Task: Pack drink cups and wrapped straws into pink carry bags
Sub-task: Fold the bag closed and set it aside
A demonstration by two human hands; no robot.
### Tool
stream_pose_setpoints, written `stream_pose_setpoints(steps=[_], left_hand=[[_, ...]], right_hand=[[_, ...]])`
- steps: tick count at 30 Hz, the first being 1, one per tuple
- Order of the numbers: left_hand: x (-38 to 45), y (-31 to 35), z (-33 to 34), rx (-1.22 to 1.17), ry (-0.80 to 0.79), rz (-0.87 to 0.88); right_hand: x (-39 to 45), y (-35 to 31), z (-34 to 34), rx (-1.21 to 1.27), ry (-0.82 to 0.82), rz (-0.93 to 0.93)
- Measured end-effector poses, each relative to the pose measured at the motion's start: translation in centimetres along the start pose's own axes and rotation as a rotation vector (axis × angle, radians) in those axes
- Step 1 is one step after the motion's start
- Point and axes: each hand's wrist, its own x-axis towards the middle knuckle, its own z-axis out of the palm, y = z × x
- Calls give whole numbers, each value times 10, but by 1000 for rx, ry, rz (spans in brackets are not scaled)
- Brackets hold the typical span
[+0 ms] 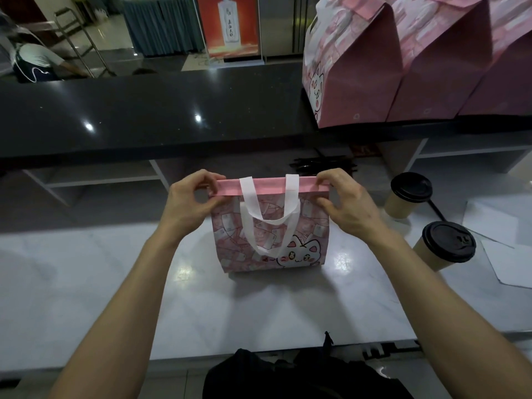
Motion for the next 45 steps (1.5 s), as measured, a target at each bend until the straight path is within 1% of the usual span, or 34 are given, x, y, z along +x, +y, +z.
stream_pose_setpoints(steps=[3, 5, 7, 9, 11, 15, 18, 22, 23, 25, 28, 30, 32, 33, 34, 36, 37, 38, 39, 41, 42, 43, 45], left_hand=[[0, -4, -12, 27, -105, -15], [4, -7, -16, 44, -133, -13], [9, -8, -18, 72, -127, -44], [14, -6, -19, 99, -135, -70], [18, -9, -20, 130, -140, -73], [20, -17, -15, 58, -118, -109], [19, -16, -11, 92, -170, -103], [27, 6, -5, 123, -264, 17], [30, 10, -2, 142, -260, 36], [33, 11, 3, 157, -213, 23], [29, 16, 9, 152, -186, -6], [29, 17, 3, 174, -249, -29], [34, 17, -16, 188, -423, -61], [37, 21, -27, 173, -502, -65], [39, 27, -35, 164, -532, -63], [47, 43, -39, 120, -486, -59], [51, 53, -32, 95, -455, -64], [55, 63, -24, 102, -452, -62], [58, 72, -14, 144, -477, -37], [60, 83, 3, 340, -565, 57], [60, 85, 10, 445, -578, 86], [60, 85, 15, 513, -560, 109], [57, 82, 22, 560, -502, 159]], right_hand=[[0, 0, -4, -6, -28, -56], [1, -1, -6, 9, -2, -63], [3, -4, -7, 41, 14, -8], [7, -10, -10, 69, -40, 72], [13, -12, -12, 57, -75, 97], [22, -10, -19, 99, -90, 181], [26, -12, -20, 28, -124, 126], [35, -17, -15, -65, -180, -3], [38, -17, -14, -107, -163, -40], [40, -14, -13, -145, -140, -84], [39, -10, -15, -151, -185, -86], [39, -7, -20, -182, -260, -54], [40, -8, -31, -144, -308, -4], [41, -11, -37, -73, -281, 26], [44, -16, -41, 0, -225, 52], [54, -33, -41, 76, -144, 66], [60, -45, -38, 74, -165, 56], [67, -57, -34, 37, -227, 36], [74, -66, -28, -40, -313, 8], [81, -80, -16, -243, -477, -41], [81, -84, -10, -309, -518, -50], [81, -87, -5, -333, -526, -65], [78, -88, 3, -336, -483, -130]])
